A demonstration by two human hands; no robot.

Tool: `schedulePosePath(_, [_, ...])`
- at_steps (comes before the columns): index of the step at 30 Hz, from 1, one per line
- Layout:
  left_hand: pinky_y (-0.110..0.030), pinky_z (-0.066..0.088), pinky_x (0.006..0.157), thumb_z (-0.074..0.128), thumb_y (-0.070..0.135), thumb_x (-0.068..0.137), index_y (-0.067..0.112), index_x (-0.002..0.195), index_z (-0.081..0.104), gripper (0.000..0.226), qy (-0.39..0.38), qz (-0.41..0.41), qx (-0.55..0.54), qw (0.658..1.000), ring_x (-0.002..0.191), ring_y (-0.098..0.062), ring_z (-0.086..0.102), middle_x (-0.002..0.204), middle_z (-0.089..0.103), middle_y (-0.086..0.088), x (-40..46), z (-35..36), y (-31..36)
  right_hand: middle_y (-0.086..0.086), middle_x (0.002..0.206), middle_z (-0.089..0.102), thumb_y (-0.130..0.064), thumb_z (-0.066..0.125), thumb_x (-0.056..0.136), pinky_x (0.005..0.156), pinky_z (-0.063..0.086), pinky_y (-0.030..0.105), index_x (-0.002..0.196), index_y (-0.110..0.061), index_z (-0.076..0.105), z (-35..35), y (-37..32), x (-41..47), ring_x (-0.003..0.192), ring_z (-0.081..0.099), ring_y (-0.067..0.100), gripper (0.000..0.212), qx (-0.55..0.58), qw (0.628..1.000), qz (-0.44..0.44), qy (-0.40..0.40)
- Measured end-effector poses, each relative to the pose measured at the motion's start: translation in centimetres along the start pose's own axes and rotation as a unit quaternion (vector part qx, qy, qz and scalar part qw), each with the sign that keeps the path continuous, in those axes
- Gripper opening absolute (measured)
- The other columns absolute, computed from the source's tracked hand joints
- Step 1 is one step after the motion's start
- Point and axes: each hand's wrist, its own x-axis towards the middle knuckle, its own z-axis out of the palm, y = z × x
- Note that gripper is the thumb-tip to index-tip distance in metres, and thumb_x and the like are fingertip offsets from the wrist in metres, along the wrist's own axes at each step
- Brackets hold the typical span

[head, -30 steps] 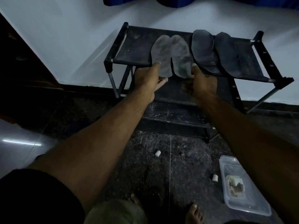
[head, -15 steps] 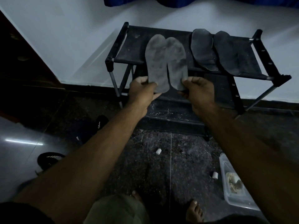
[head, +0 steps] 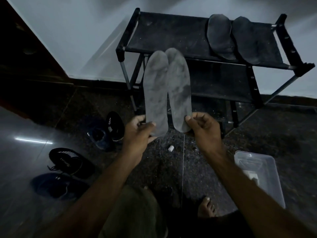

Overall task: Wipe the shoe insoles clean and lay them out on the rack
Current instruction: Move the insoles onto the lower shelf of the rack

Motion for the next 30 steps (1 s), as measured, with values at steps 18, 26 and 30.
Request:
schedulePosePath(18, [-0.025,0.055,0.068,0.059,0.005,0.095,0.003,0.128,0.050,0.034,0.021,-0.050,0.021,0.998,0.109,-0.027,0.062,0.125,0.060,-0.016,8.9,2.6,-2.0,0.003,0.086,0.071,-0.010,0.064,0.091,0.061,0.058,0.025,0.086,-0.012,0.063,1.6,4.9,5.6,0.079,0.070,0.016,0.006,0.035,0.995,0.067,0.061])
schedulePosePath(26, [-0.026,0.056,0.065,0.062,0.001,0.092,0.001,0.122,0.053,0.031,0.019,-0.022,0.034,0.999,0.100,-0.025,0.063,0.122,0.061,-0.018,18.0,5.6,0.1,0.011,0.091,0.068,-0.009,0.064,0.092,0.057,0.057,0.024,0.094,-0.001,0.062,3.3,5.3,15.4,0.080,0.068,0.021,0.009,0.018,0.994,0.060,0.088])
schedulePosePath(30, [-0.027,0.057,0.068,0.061,-0.001,0.092,-0.002,0.125,0.050,0.035,0.005,-0.021,0.031,0.999,0.107,-0.028,0.062,0.126,0.059,-0.019,20.8,6.3,1.0,0.013,0.089,0.068,-0.012,0.065,0.091,0.055,0.055,0.023,0.099,0.004,0.062,4.1,5.7,18.9,0.078,0.069,0.023,0.017,-0.011,0.993,0.064,0.099])
